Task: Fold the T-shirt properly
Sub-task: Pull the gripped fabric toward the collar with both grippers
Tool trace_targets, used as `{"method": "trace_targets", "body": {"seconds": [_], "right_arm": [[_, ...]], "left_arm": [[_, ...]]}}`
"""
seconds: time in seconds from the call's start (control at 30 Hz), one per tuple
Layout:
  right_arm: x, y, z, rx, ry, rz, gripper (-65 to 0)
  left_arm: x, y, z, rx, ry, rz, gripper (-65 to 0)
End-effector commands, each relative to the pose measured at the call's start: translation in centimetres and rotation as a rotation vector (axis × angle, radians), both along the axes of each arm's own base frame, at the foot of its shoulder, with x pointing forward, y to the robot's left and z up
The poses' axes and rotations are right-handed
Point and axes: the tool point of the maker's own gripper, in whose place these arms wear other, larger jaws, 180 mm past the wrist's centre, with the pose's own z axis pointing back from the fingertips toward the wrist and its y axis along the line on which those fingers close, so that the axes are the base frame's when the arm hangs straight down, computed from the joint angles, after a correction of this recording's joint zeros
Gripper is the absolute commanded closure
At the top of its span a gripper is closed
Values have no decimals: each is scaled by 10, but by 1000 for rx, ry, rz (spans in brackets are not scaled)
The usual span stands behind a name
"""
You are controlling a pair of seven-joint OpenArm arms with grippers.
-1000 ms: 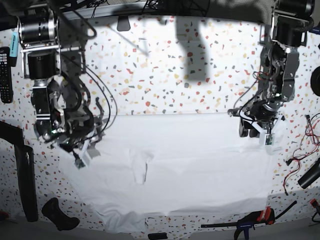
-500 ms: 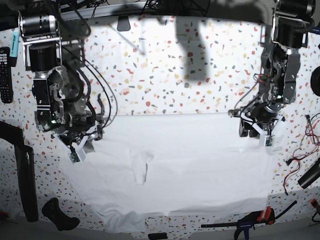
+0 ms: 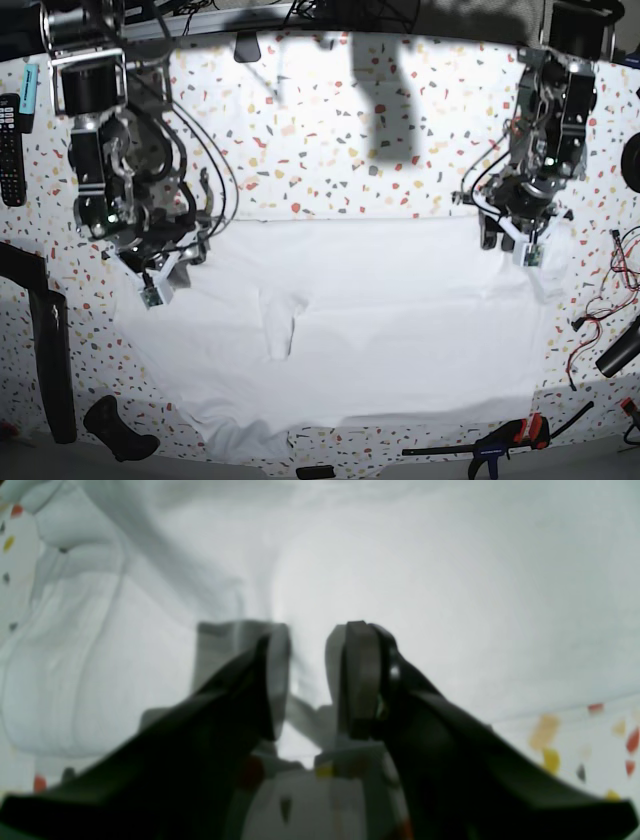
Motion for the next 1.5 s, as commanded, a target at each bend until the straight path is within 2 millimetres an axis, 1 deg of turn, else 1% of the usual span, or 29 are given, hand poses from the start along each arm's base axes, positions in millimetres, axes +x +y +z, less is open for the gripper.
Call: {"method": "trace_targets", "body": {"seconds": [0.0, 0.13, 0.27, 0.37, 0.5, 0.63, 0.8, 0.87, 0.97, 1.07, 1.23, 1.3, 1.33, 1.4, 1.47], "right_arm": [[1, -1, 8, -10, -15, 17, -320], [-15, 6, 4, -14, -5, 39, -320], [-32, 4, -9, -24, 43, 40, -320], [-44, -1, -17, -33, 75, 30, -320], [-56, -15, -20, -29, 85, -16, -320], [-69, -23, -13, -29, 63, -41, -320], [-88, -17, 1, -37, 27, -21, -320], [-96, -16, 4, -44, 28, -16, -320], [-108, -20, 6, -55, 37, -24, -320], [-119, -29, 6, -64, 45, -47, -320], [-136, -50, 4, -83, 68, -100, -320], [-140, -56, 4, -88, 71, -118, -320], [-140, -58, 4, -90, 71, -124, -320], [-140, -59, 5, -87, 69, -129, -320], [-140, -58, 5, -79, 68, -130, -320]], "left_arm": [[-3, -2, 1, 6, 20, -16, -194], [-9, -4, 5, 13, 16, -27, -194], [-13, 6, 6, 46, 42, -15, -194], [-16, 17, 10, 74, 32, -1, -194], [-29, 23, 12, 100, 37, -18, -194], [-47, 14, 13, 93, 39, -41, -194], [-65, -5, 30, 73, 10, -85, -194], [-73, -11, 36, 68, 8, -100, -194], [-86, -18, 43, 57, 5, -109, -194], [-99, -19, 43, 57, 18, -98, -194], [-117, -17, 32, 96, 55, -107, -194], [-118, -17, 32, 96, 54, -107, -194], [-114, -17, 35, 95, 35, -107, -194], [-98, -16, 47, 118, -33, -112, -194], [-76, -15, 65, 149, -122, -118, -194]]}}
